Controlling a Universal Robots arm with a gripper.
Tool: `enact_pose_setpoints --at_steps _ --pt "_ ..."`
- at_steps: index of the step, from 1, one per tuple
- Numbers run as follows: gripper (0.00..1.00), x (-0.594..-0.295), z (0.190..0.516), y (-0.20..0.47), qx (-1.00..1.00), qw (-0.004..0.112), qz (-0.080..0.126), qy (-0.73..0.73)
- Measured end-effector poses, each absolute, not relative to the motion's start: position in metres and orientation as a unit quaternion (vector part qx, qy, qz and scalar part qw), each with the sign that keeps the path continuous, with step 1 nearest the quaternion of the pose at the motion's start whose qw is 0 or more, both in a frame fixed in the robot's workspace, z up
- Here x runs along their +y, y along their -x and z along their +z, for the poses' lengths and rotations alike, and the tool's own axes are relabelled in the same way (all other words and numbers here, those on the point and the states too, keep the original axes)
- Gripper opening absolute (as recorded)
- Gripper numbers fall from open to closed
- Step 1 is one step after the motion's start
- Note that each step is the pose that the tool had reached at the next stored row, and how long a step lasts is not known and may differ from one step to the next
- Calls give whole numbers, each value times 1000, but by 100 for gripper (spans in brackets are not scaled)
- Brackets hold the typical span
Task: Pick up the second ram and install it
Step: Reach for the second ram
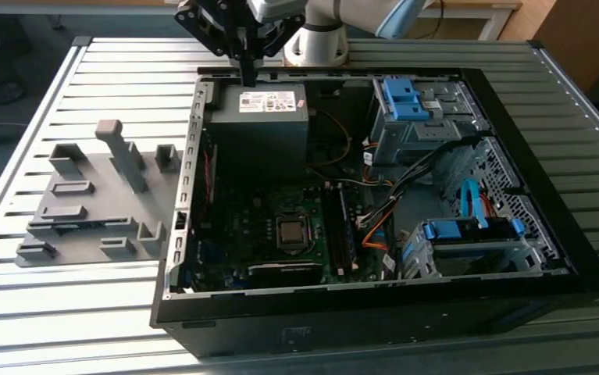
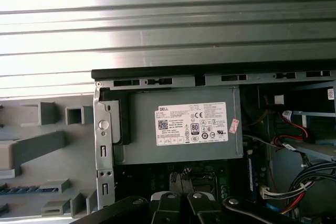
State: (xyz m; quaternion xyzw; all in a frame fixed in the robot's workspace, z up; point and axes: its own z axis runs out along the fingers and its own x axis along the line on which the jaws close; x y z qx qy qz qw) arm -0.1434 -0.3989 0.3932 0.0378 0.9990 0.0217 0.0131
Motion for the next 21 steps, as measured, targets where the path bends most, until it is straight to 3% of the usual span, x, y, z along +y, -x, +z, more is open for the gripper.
enact_pose_setpoints --at_steps 21 --pt "11 -399 393 155 999 13 22 -38"
